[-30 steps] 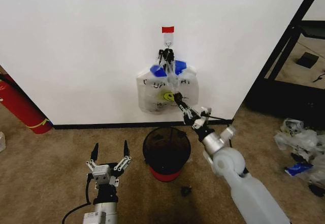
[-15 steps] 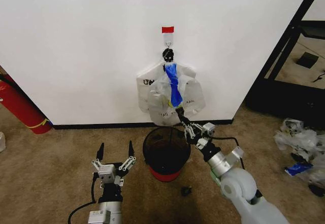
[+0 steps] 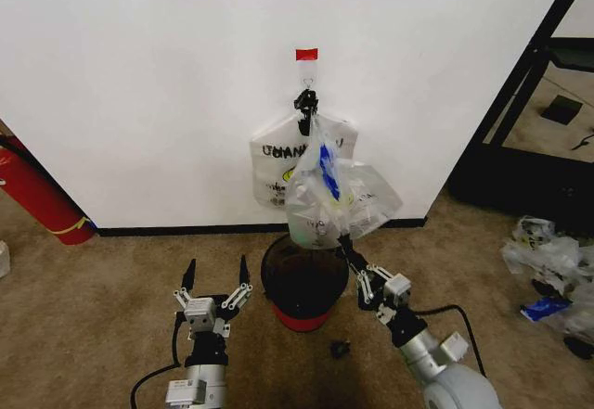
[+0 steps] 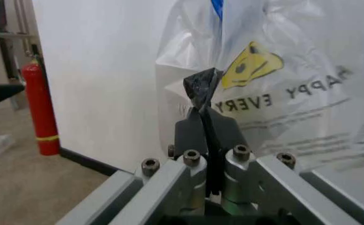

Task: Pick up the garbage bag from the wall and place it over the trash bin.

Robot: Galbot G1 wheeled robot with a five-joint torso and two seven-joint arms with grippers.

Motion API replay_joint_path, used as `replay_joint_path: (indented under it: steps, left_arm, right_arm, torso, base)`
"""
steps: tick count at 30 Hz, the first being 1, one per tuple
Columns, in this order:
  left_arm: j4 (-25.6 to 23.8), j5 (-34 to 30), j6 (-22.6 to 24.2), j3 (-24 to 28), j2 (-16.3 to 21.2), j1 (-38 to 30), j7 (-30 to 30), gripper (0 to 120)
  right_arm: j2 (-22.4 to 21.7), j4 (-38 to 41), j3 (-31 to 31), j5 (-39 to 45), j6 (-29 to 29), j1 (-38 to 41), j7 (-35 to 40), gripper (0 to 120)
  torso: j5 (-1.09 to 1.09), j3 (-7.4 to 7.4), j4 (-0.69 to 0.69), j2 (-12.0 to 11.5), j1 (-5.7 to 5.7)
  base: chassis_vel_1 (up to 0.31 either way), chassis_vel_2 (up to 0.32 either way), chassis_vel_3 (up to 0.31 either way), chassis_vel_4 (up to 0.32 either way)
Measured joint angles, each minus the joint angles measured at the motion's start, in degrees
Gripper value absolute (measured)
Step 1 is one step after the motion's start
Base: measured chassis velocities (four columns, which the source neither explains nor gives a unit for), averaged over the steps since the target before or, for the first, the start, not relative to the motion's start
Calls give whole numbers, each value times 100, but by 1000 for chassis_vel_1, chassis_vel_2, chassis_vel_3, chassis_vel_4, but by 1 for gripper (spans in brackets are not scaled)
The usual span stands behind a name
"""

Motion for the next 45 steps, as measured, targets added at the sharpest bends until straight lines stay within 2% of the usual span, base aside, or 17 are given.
replay_joint_path:
  steps: [8, 18, 40, 45]
  left_arm:
    - [60, -87, 4, 17, 31, -96, -1, 100]
    - [124, -104, 34, 54, 43, -161, 2, 100]
    - [232, -98, 64, 85, -1, -223, 7, 100]
    - [243, -98, 74, 97, 0, -237, 7, 100]
  right_arm:
    - [364, -35, 249, -641, 914, -660, 157, 0]
    - [684, -260, 395, -918, 1584, -1085, 144, 0]
    - [757, -608, 515, -1449, 2634, -1577, -56, 0]
    - [762, -607, 464, -1457, 2564, -1524, 56, 0]
  torso:
    - [0, 0, -1, 0, 0]
    - [0, 0, -1, -1, 0]
    - [0, 0, -1, -1, 0]
    - [0, 0, -2, -1, 0]
  base:
    - [0, 0, 0, 0]
    - [0, 0, 0, 0]
    - [0, 0, 0, 0]
    - [0, 0, 0, 0]
